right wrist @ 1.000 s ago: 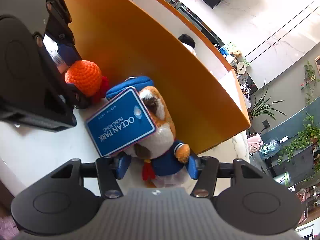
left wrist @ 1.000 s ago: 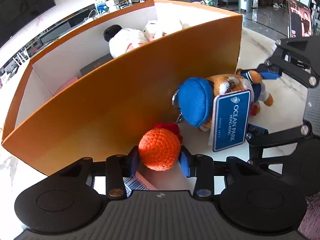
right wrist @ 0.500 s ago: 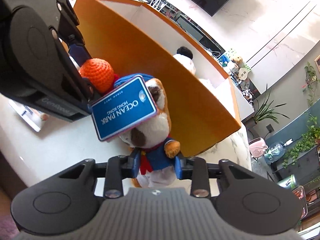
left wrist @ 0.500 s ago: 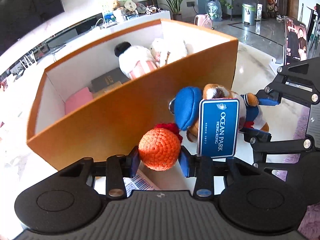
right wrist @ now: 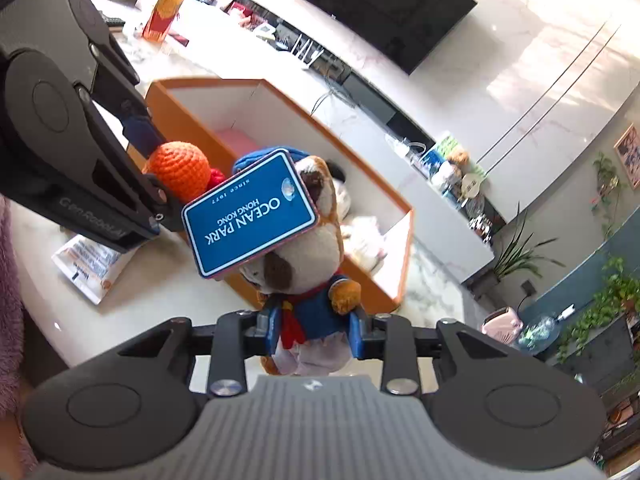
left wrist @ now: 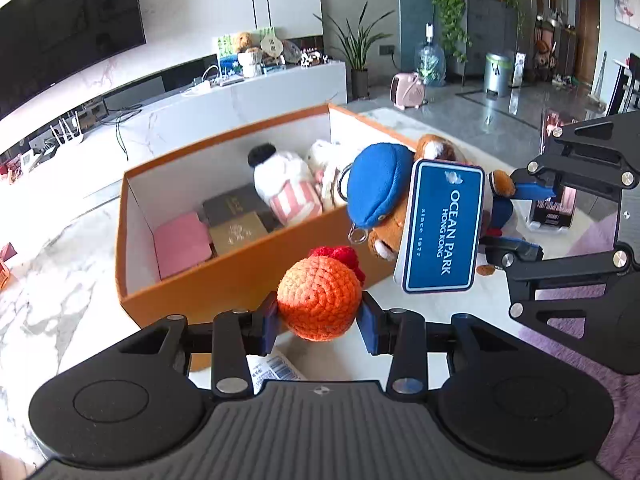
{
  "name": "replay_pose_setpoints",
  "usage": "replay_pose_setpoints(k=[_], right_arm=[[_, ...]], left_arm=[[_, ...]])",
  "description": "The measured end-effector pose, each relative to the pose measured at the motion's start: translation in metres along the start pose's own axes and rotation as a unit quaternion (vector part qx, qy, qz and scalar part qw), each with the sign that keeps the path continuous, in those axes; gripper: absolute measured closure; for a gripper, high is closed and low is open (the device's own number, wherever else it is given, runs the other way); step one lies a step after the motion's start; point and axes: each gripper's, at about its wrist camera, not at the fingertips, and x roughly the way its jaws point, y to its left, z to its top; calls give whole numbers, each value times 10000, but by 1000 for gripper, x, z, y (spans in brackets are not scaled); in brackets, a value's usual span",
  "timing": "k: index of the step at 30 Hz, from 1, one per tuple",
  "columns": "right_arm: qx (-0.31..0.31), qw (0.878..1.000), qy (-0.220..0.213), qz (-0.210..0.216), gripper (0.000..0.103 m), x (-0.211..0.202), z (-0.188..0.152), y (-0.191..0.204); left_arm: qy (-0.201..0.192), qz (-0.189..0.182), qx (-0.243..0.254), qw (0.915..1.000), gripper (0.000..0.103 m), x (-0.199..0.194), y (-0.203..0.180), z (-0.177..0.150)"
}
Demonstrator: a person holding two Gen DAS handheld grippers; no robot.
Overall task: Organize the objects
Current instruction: 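Lift the orange ball and Ocean Park plush toward the orange box with both tools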
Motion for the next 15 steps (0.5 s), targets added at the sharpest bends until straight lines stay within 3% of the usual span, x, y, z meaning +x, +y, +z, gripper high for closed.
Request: replay_pose_setpoints(k=[8, 15], right_arm=[[-183, 9993, -320, 25, 69, -18, 36, -44], [-127, 9974, -247, 667, 69, 12, 83, -100]], left_arm=[[-315, -283, -312, 9986, 57, -21, 24, 37], [-290, -319, -708, 9966, 57, -6, 64, 72]])
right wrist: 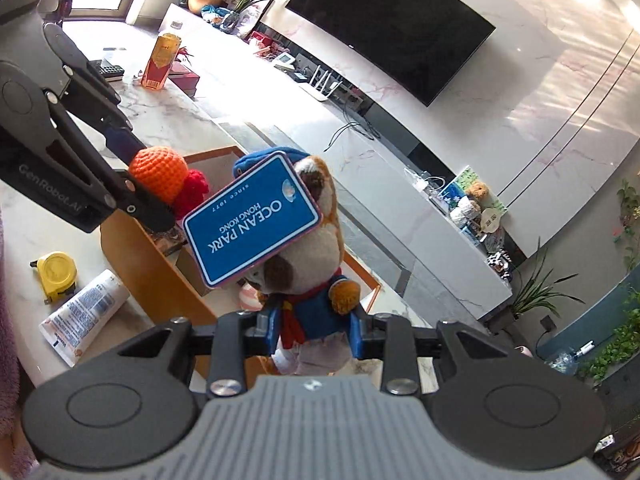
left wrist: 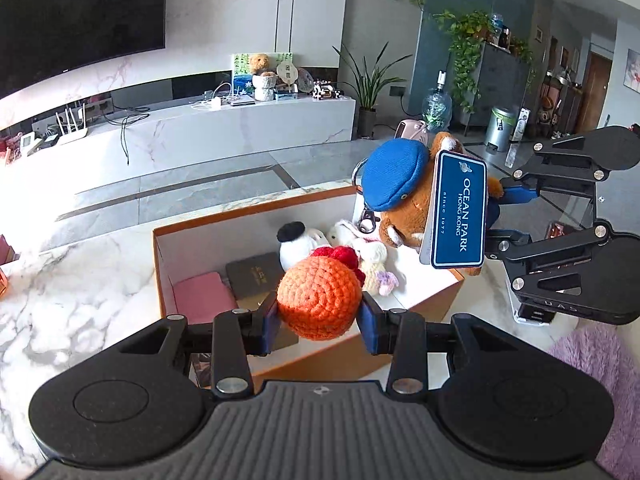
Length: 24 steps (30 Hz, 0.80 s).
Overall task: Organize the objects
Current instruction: 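Lift the orange ball and Ocean Park plush toward the orange box with both tools, then lower the orange ball and Ocean Park plush into the orange box with both tools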
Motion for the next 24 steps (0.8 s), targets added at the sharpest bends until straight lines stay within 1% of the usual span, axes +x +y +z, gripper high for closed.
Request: replay_pose_setpoints(k=[2, 5, 9, 11, 14, 16, 20, 24], right_arm=[[-110, 9994, 132, 297, 69, 16, 11, -11], [-197, 9953, 563, 757, 69, 54, 26, -30], [-234, 9826, 1149, 1443, 69, 96, 35, -43], [-253, 9735, 1458, 1743, 69, 118, 35, -43], [-287, 9594, 1794, 2157, 69, 146, 34, -43], [-318, 9478, 2030, 2437, 69, 163, 33, -41], [-604, 9294, 2454, 2691, 69, 188, 29, -36], [-723, 9025, 2962, 3040, 69, 213, 21, -33]], left_arm=[[29, -43, -61, 10000, 57, 9, 9, 8], [145, -143, -110, 9997, 57, 25, 21, 15], [387, -303, -219, 9986, 57, 49, 35, 17], [486, -392, -311, 9976, 57, 61, 42, 17], [635, -502, -439, 9958, 57, 78, 52, 15], [769, -585, -576, 9937, 57, 90, 58, 14], [967, -818, -701, 9895, 57, 111, 66, 13], [1139, -1008, -734, 9856, 57, 127, 63, 12]])
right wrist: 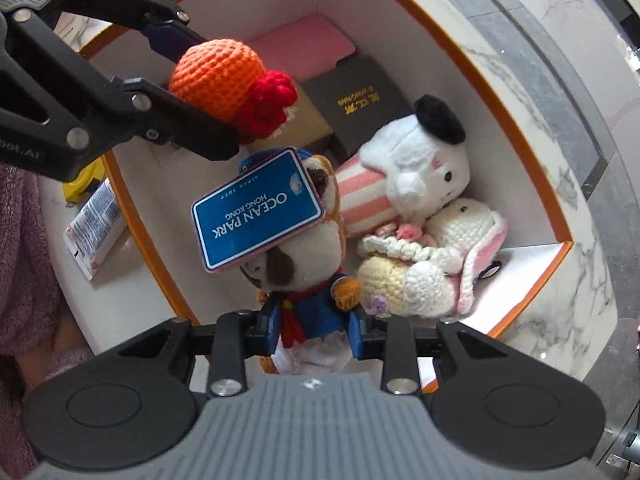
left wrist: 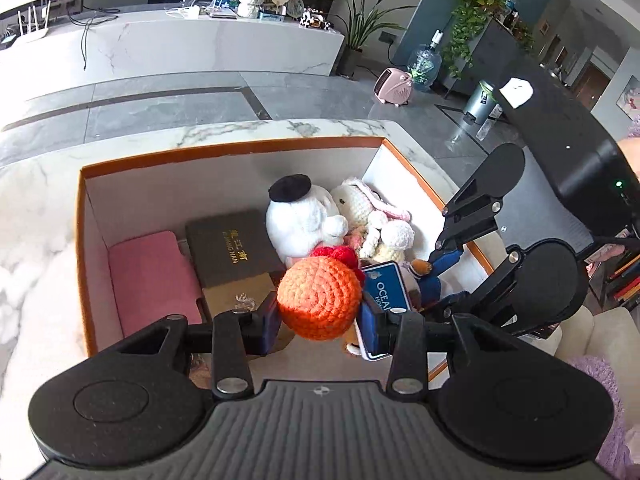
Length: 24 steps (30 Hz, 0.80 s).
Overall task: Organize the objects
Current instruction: 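Lower the orange ball and Ocean Park plush into the orange box with both tools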
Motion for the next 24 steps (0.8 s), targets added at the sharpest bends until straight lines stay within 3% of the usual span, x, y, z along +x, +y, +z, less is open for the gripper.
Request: replay_pose_setpoints(k=[11, 15, 19, 24], right_arm=[[-108, 9984, 533, 171, 65, 23, 11, -18], [-303, 9968, 742, 40, 65, 39, 9, -11], [-199, 9973, 709, 26, 64, 40, 9, -12], [-75, 9988, 481, -45, 53, 20, 4, -16]], left_arm=[[596, -179, -16, 9981, 57, 32, -4, 0], [850, -224, -22, 9961, 57, 44, -7, -1], [1069, -121, -62, 9942, 57, 54, -8, -4], [1150, -180, -241, 9929, 57, 59, -4, -3]])
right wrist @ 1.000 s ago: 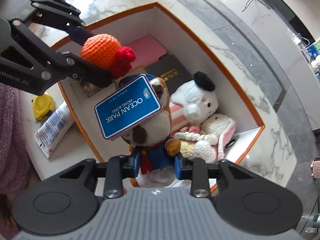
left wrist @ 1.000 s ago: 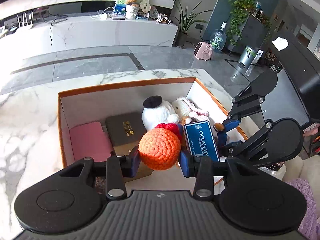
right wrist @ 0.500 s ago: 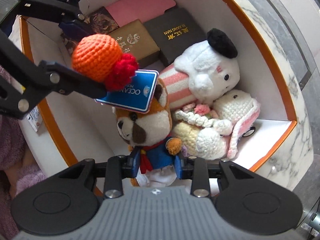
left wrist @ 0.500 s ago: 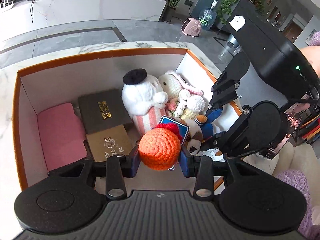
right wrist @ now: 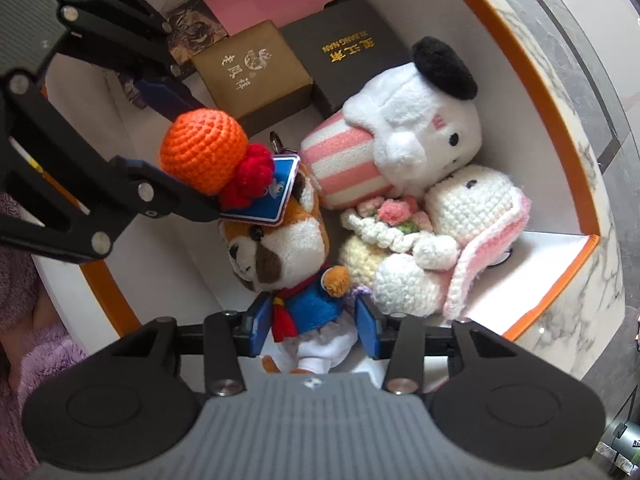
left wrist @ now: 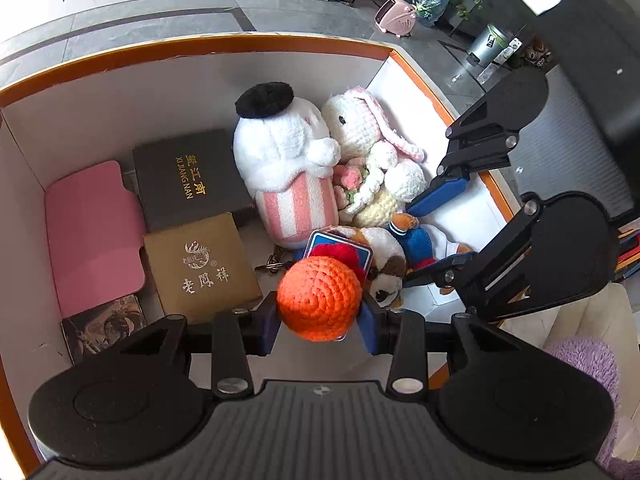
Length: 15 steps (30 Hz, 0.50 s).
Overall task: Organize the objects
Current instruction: 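Lower the orange ball and Ocean Park plush into the orange box with both tools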
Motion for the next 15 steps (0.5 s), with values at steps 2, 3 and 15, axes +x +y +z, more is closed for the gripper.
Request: replay_pose_setpoints(k=[2, 3, 15], right_arm=[[135, 9997, -176, 49, 55, -12, -3, -4], [207, 9994, -278, 51, 58, -18, -4, -5], [665, 9941, -793, -312, 79, -28, -6, -4]], left_arm=[[14, -43, -23, 10000, 56, 1, 0, 0], [18, -48, -22, 10000, 56, 1, -1, 0], [-389, 243, -73, 9989, 56, -46, 3, -5]])
